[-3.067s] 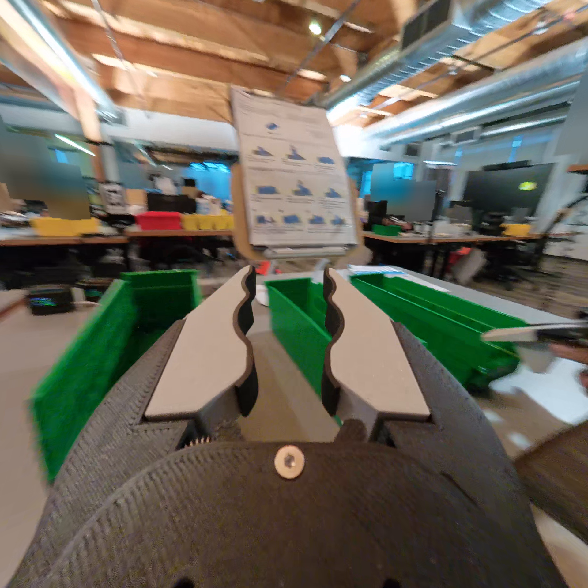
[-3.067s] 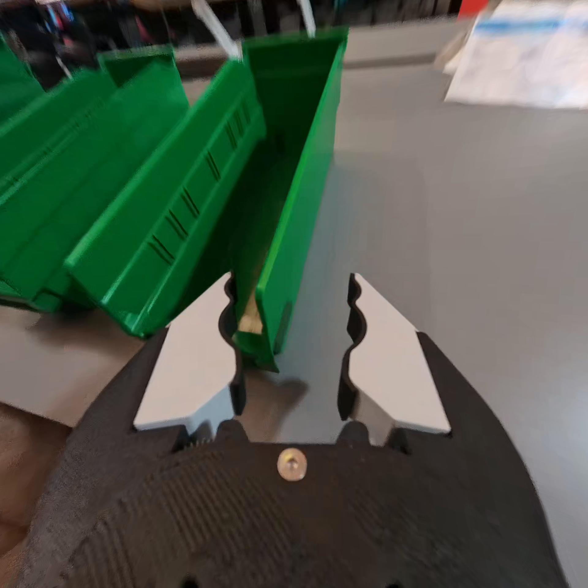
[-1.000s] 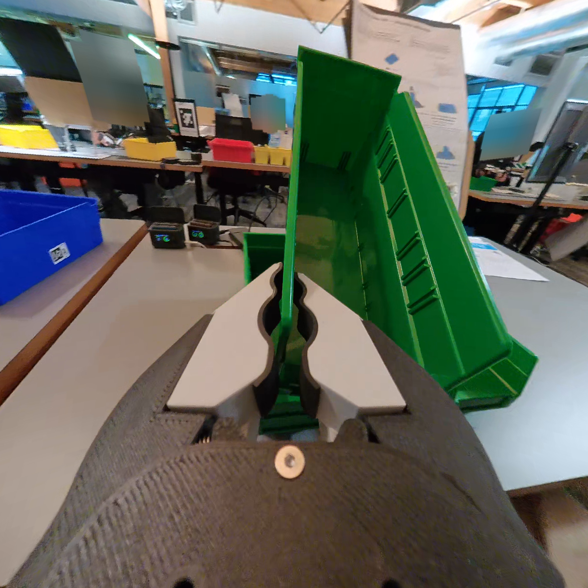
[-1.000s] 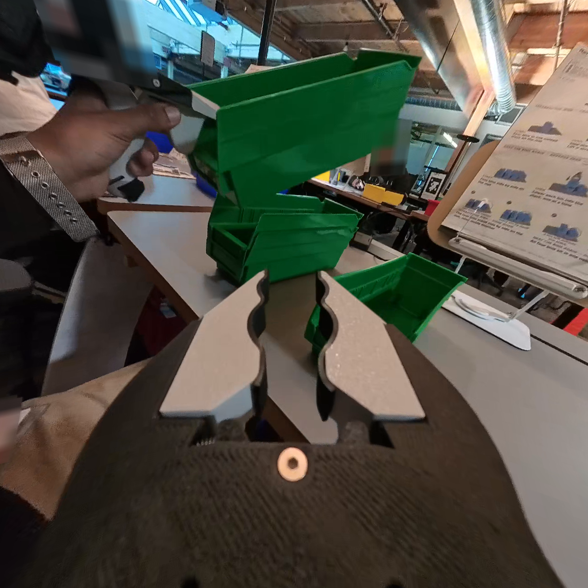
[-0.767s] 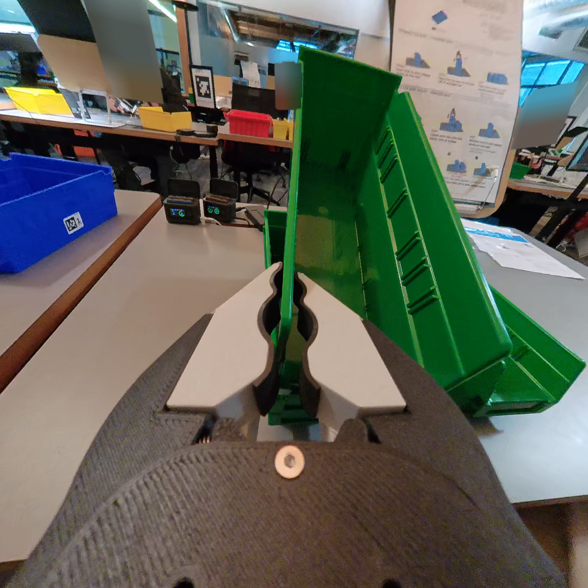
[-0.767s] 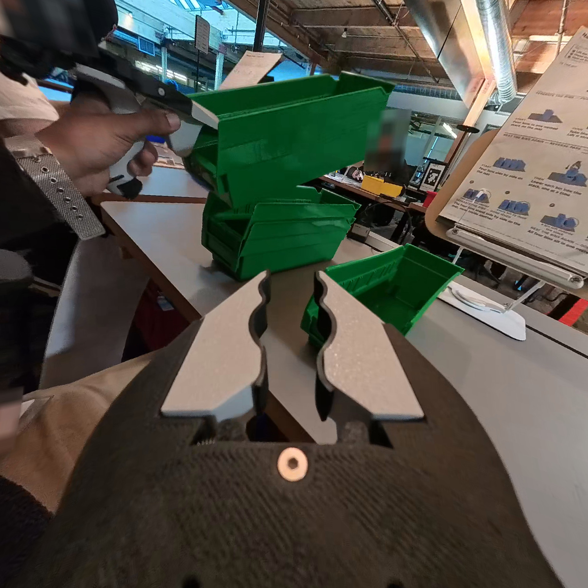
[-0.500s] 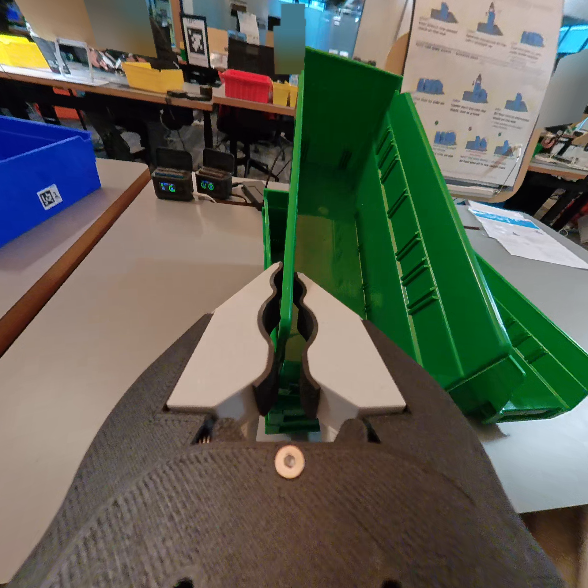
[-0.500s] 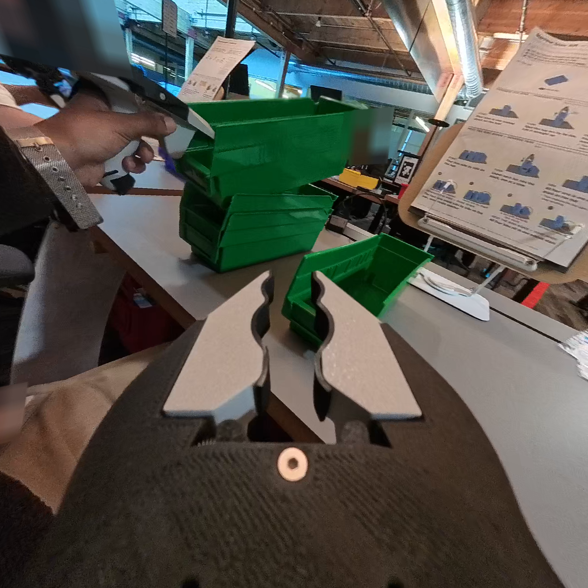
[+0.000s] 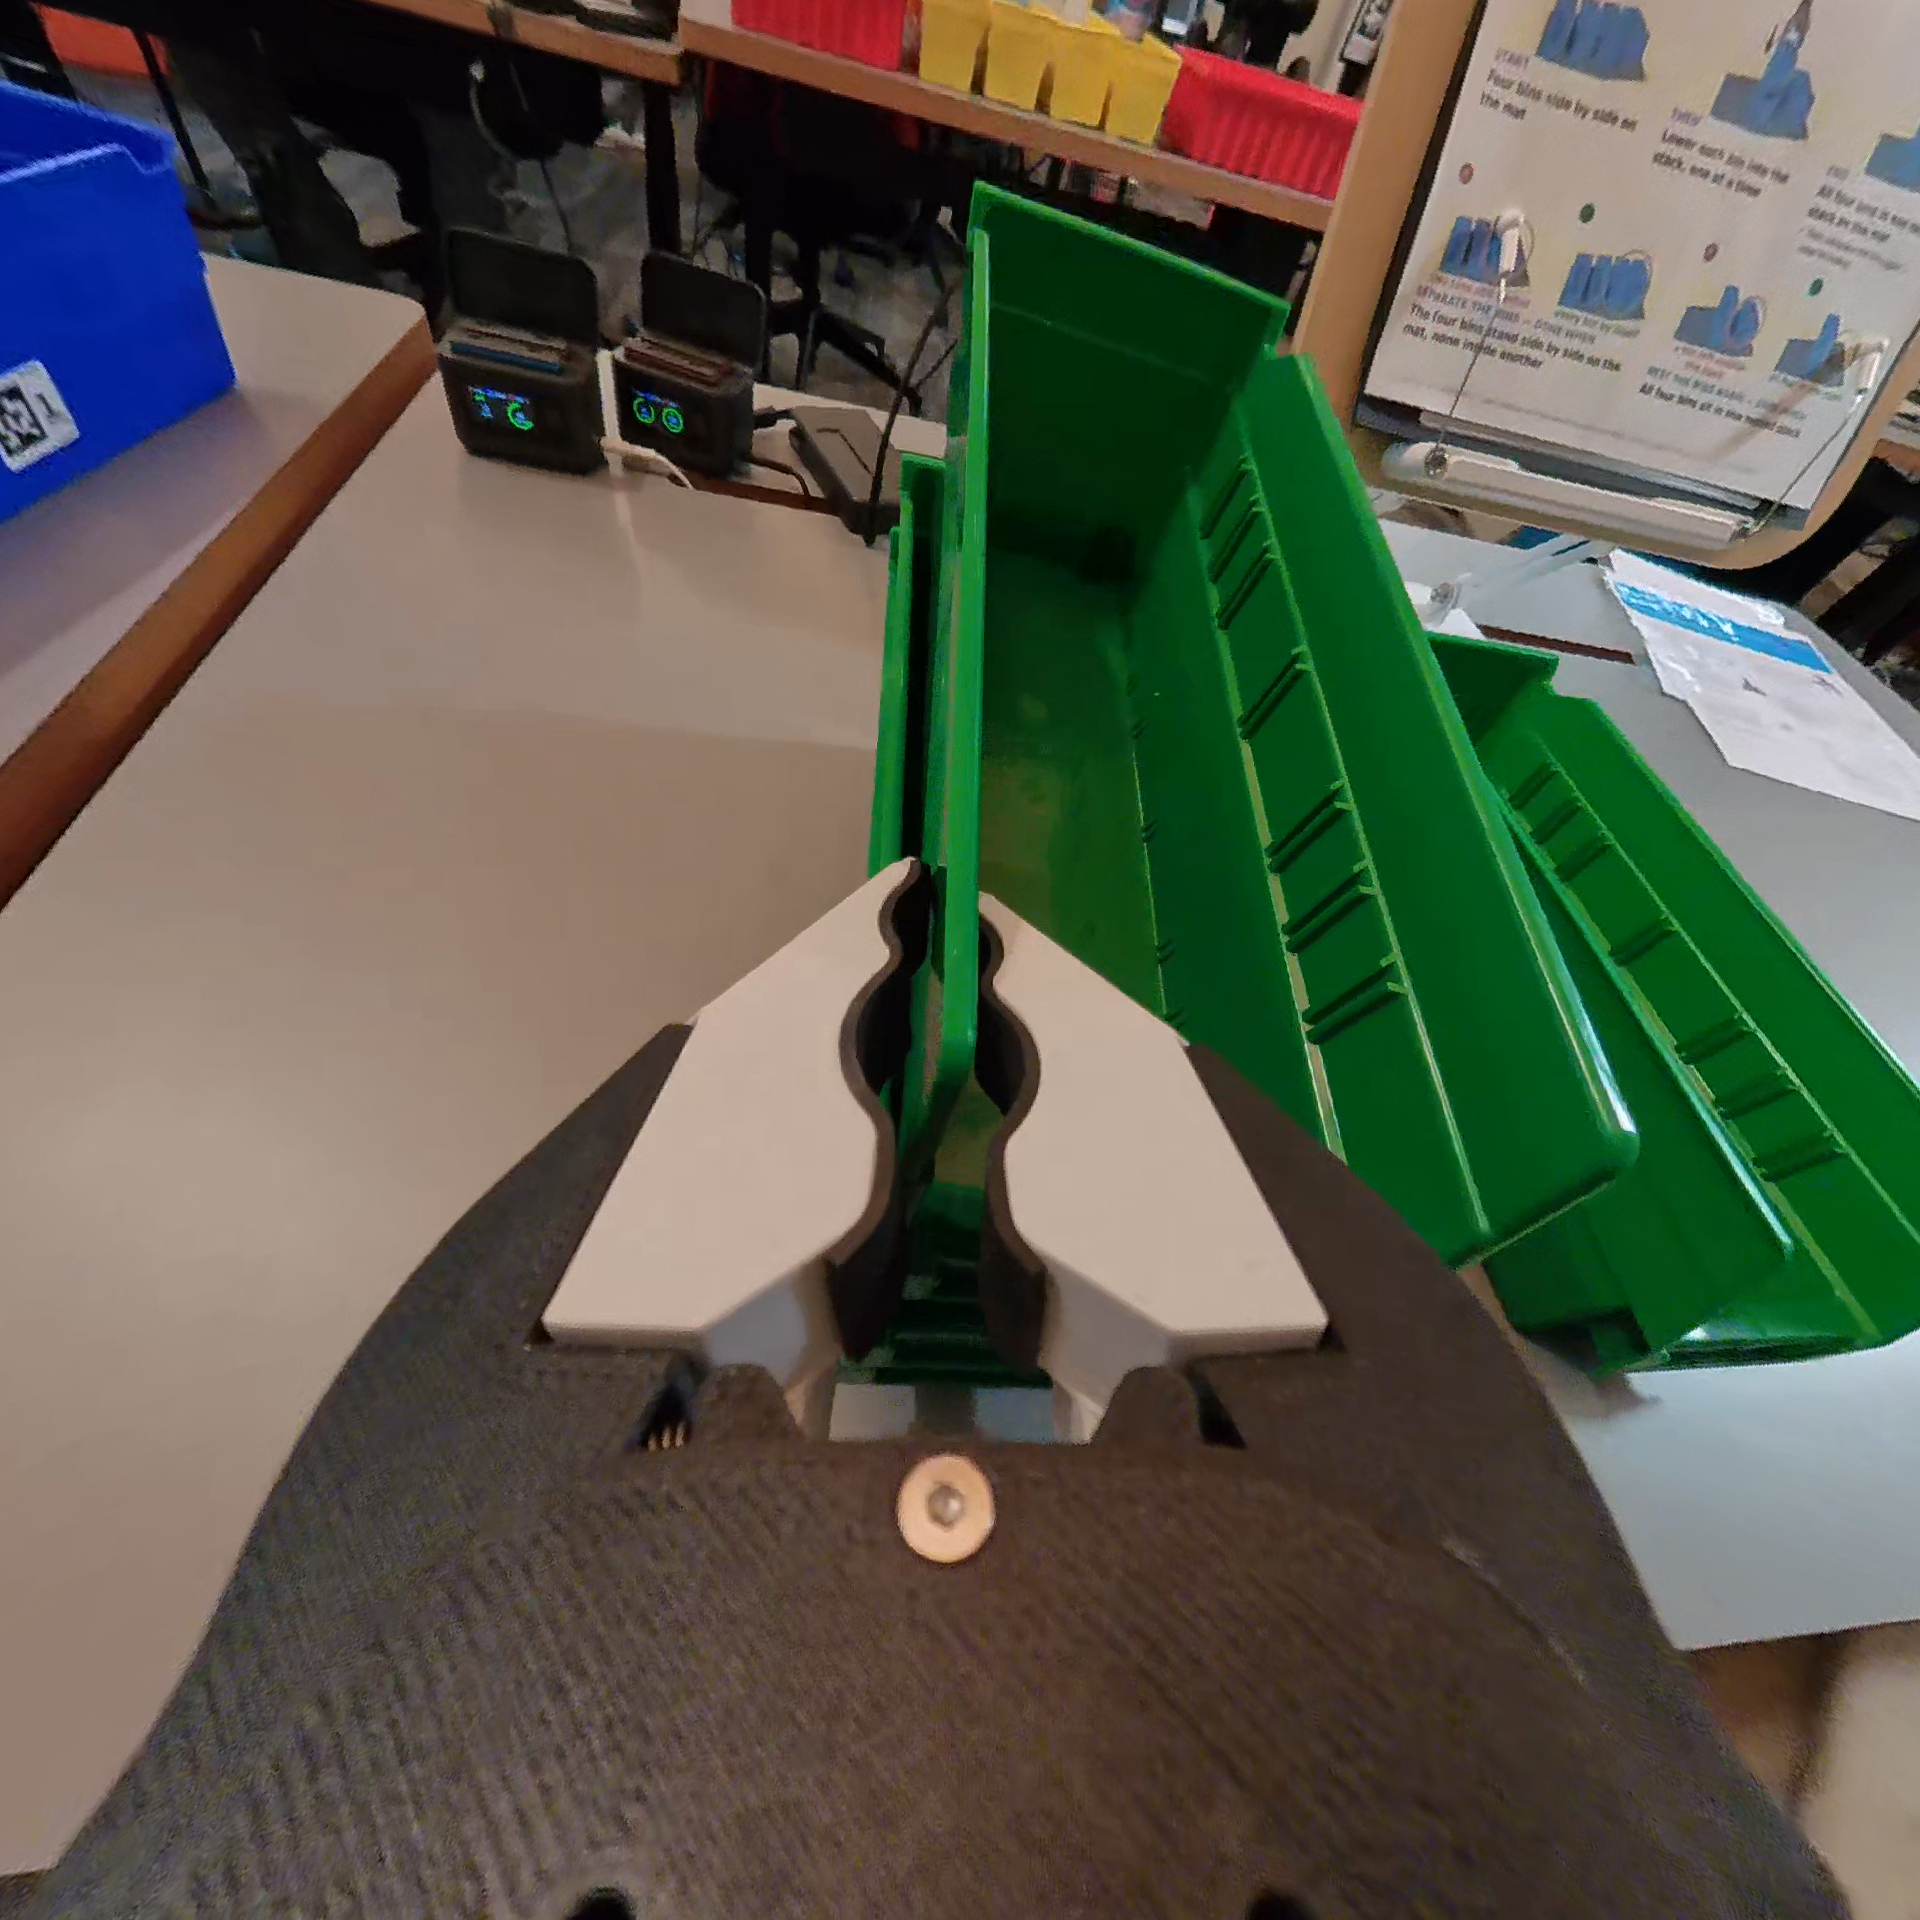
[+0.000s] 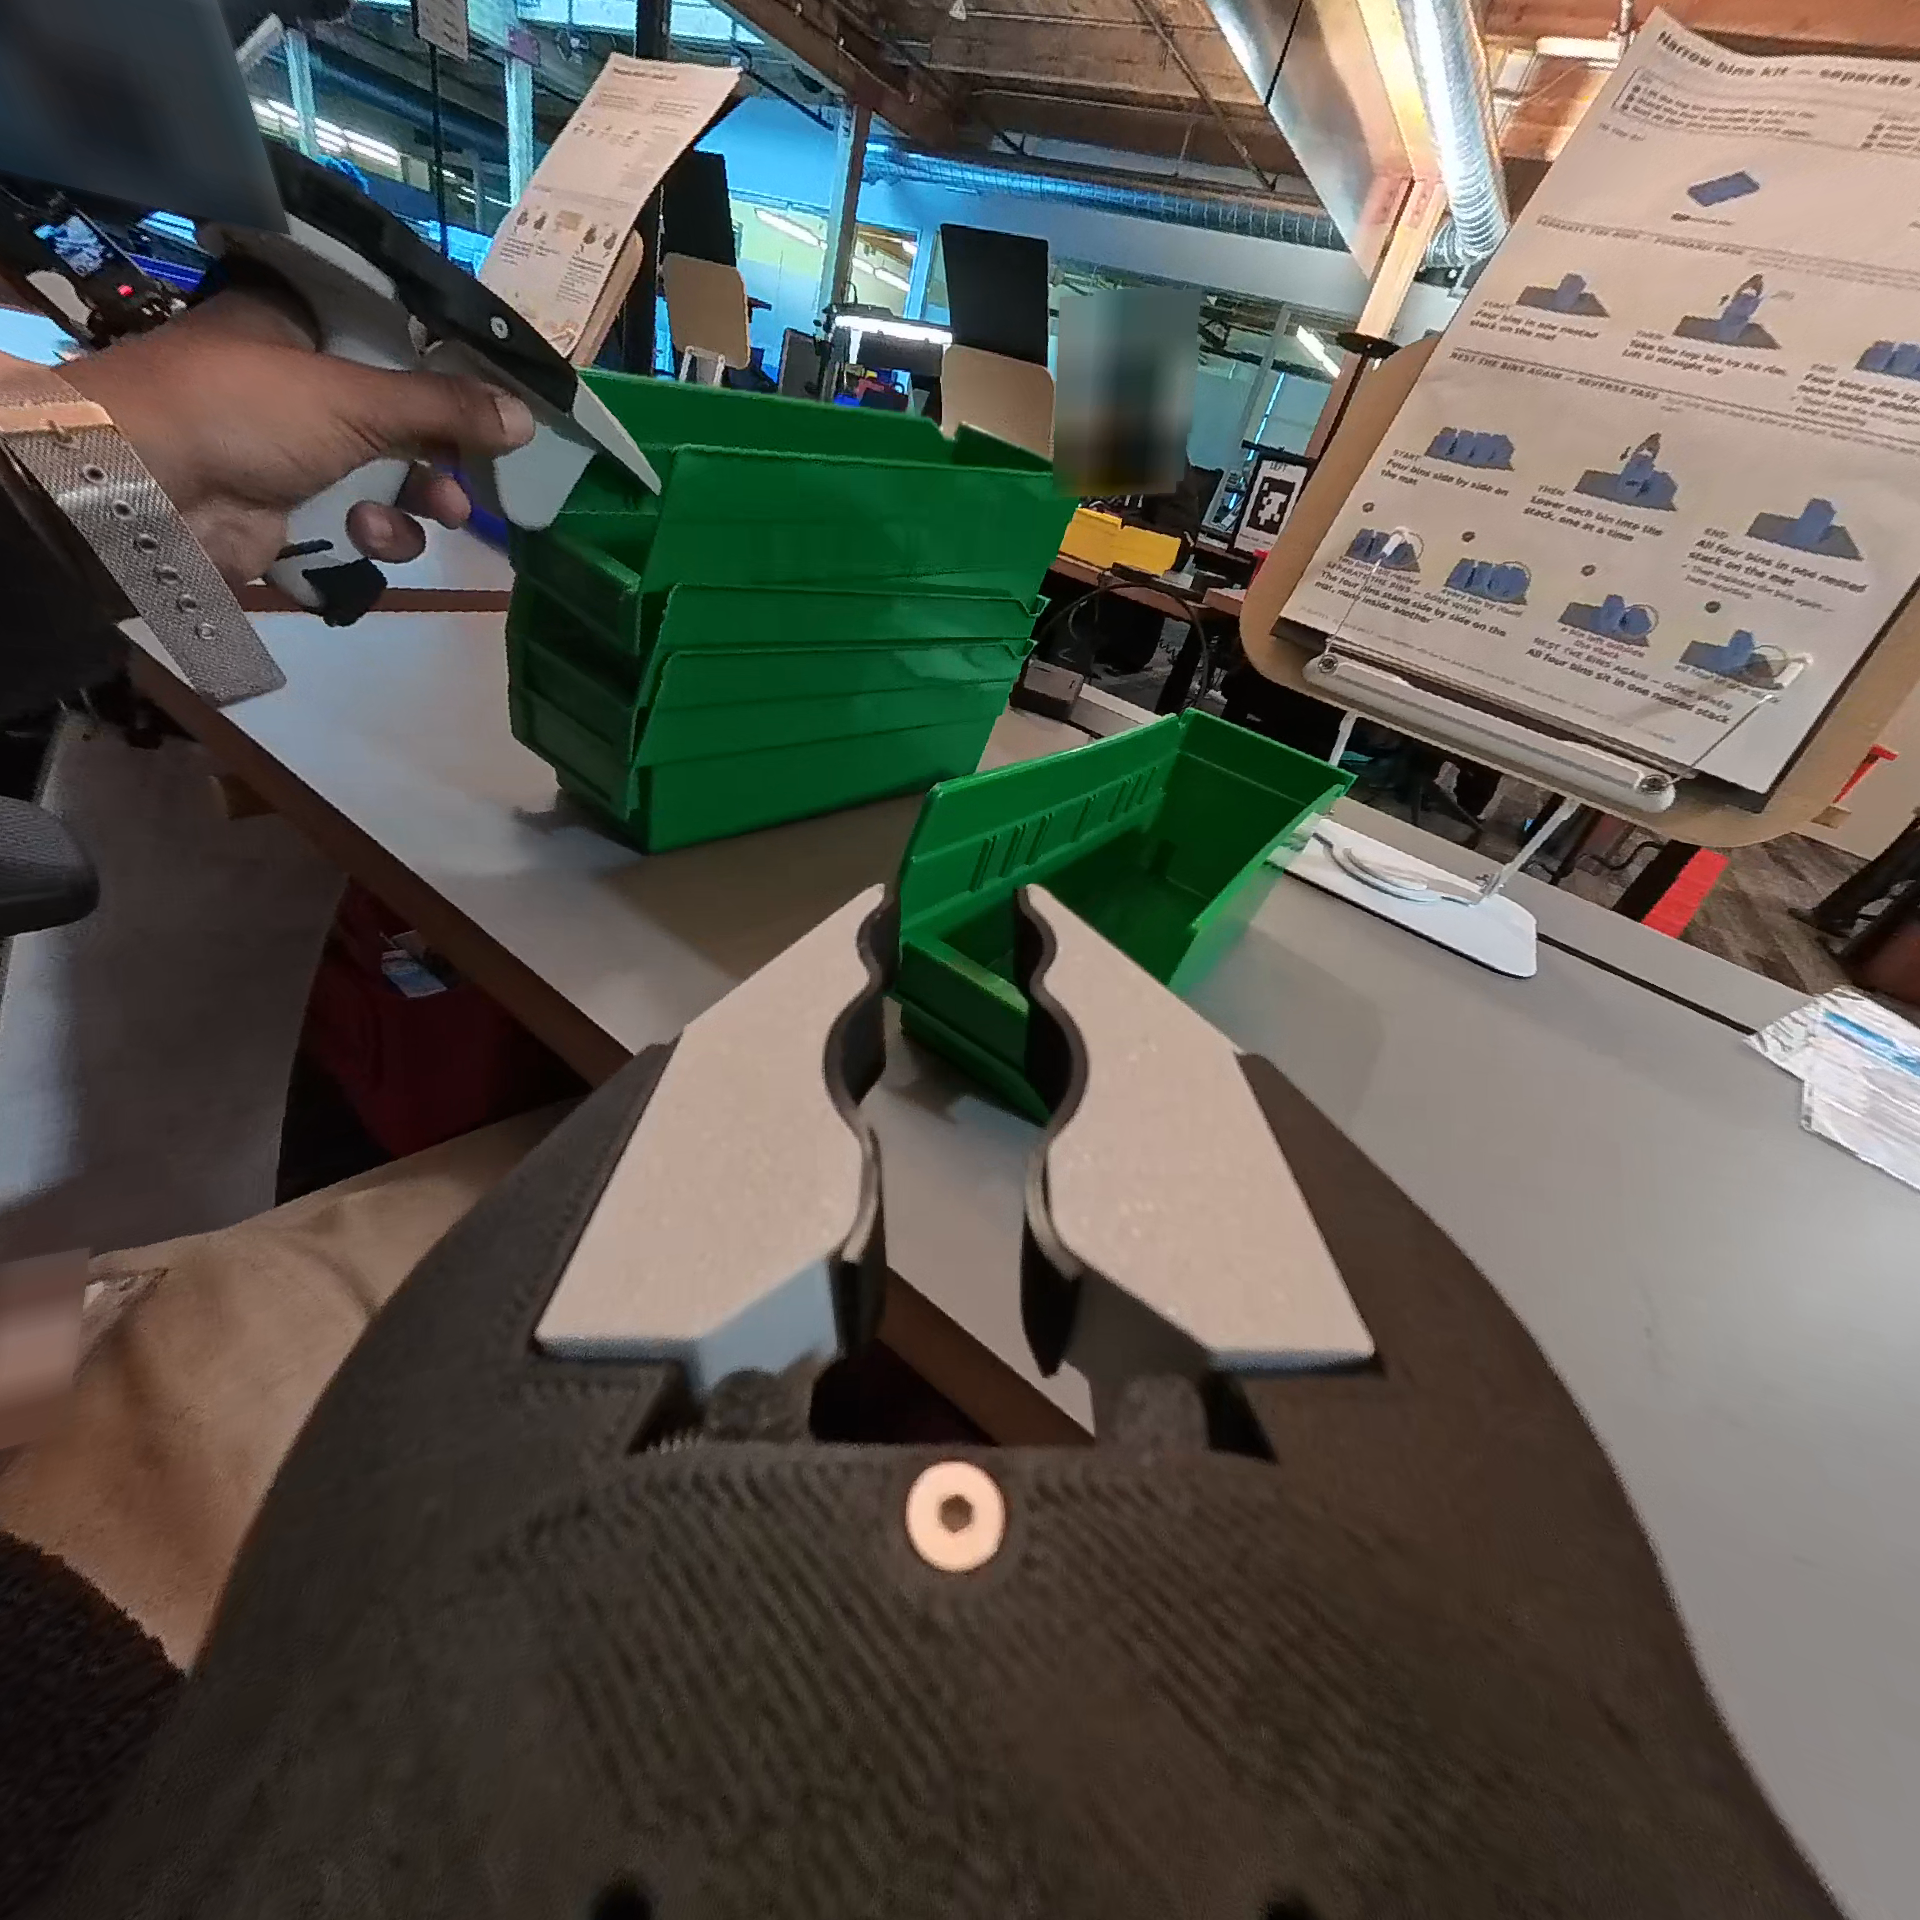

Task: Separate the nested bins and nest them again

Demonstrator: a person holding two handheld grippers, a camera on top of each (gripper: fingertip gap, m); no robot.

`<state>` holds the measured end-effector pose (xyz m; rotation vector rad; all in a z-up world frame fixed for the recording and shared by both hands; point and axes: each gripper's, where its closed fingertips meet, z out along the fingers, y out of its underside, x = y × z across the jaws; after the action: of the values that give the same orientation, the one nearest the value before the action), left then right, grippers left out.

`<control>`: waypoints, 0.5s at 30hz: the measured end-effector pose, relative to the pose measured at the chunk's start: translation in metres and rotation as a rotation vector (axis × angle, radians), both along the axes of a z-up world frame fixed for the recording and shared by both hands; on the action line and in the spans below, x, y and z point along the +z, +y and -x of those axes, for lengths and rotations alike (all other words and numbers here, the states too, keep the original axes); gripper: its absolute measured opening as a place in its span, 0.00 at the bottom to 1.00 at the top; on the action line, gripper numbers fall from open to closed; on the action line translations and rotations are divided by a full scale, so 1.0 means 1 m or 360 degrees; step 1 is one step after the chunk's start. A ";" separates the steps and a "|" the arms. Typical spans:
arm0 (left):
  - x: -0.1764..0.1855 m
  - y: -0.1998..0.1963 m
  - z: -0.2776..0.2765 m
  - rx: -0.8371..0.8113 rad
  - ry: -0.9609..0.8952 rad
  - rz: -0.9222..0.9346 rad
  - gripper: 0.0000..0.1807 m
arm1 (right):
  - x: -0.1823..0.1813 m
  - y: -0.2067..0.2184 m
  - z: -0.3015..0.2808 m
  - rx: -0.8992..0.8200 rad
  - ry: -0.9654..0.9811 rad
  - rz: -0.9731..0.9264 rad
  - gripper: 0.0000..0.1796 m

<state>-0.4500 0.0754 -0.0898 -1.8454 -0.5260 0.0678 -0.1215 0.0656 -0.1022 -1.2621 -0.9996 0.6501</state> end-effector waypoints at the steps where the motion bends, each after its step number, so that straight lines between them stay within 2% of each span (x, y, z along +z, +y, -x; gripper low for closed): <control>1: 0.001 0.000 0.000 -0.0008 -0.0021 -0.0022 0.02 | 0.000 0.000 0.000 0.0001 0.0000 0.0001 0.11; 2: 0.004 -0.001 0.001 -0.0002 -0.0027 -0.0062 0.02 | 0.001 0.000 0.000 0.0003 0.0002 -0.0001 0.11; 5: 0.016 -0.004 0.001 -0.0002 0.0034 -0.0141 0.17 | 0.001 0.000 -0.001 0.0000 0.0005 -0.0005 0.11; 9: 0.022 -0.006 0.002 0.0005 0.0104 -0.0132 0.19 | 0.000 0.001 -0.001 0.0003 0.0001 0.0006 0.11; 12: 0.006 -0.005 0.008 0.0026 0.0110 -0.0032 0.22 | 0.000 0.000 -0.001 0.0006 0.0004 0.0006 0.11; 15: -0.016 -0.003 0.012 0.0019 0.0091 0.0036 0.20 | 0.000 0.001 -0.001 -0.0002 0.0005 0.0001 0.13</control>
<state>-0.4617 0.0726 -0.1061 -1.8567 -0.4981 0.1350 -0.1209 0.0669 -0.1018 -1.2618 -0.9961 0.6510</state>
